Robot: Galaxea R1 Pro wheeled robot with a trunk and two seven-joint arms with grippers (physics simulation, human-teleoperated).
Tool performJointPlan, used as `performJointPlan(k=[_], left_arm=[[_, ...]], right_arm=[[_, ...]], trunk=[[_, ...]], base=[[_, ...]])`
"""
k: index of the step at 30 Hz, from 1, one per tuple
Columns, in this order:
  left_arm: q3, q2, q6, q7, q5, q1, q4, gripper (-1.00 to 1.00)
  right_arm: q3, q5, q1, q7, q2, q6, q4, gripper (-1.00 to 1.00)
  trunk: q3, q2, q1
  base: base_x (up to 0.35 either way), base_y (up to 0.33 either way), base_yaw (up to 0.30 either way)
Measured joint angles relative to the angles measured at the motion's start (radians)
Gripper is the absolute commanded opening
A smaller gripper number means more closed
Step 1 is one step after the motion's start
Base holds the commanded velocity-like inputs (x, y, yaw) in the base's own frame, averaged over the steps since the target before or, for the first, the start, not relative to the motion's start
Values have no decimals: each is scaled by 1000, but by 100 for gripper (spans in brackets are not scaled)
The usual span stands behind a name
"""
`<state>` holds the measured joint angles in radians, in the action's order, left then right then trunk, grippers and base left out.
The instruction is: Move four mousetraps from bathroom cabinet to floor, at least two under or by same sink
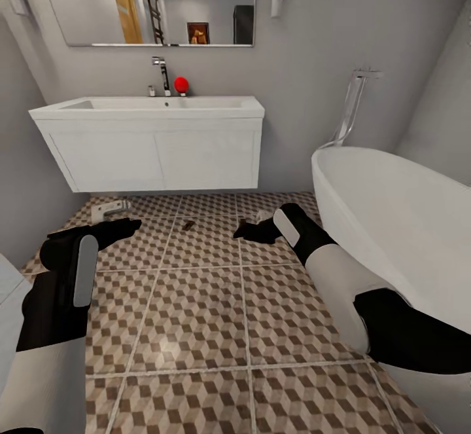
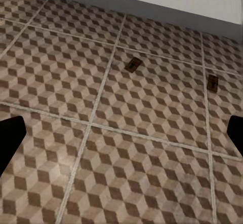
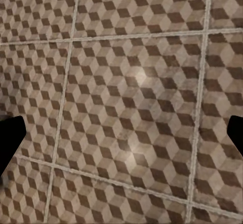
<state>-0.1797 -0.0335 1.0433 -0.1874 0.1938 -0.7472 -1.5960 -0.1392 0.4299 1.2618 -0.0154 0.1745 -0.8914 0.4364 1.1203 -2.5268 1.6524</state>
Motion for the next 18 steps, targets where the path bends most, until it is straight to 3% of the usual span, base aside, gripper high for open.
performJointPlan(k=[12,18], left_arm=[[1,-1,0,-1,-4,4,0,100],[1,-1,0,-1,-4,41,0,100]], right_arm=[[-2,6,-86,-24,0,86,-1,100],[-11,9,-114,-112,0,97,-1,100]], trunk=[[-46,3,-5],[-70,4,-8]], base=[[0,0,0],[0,0,0]])
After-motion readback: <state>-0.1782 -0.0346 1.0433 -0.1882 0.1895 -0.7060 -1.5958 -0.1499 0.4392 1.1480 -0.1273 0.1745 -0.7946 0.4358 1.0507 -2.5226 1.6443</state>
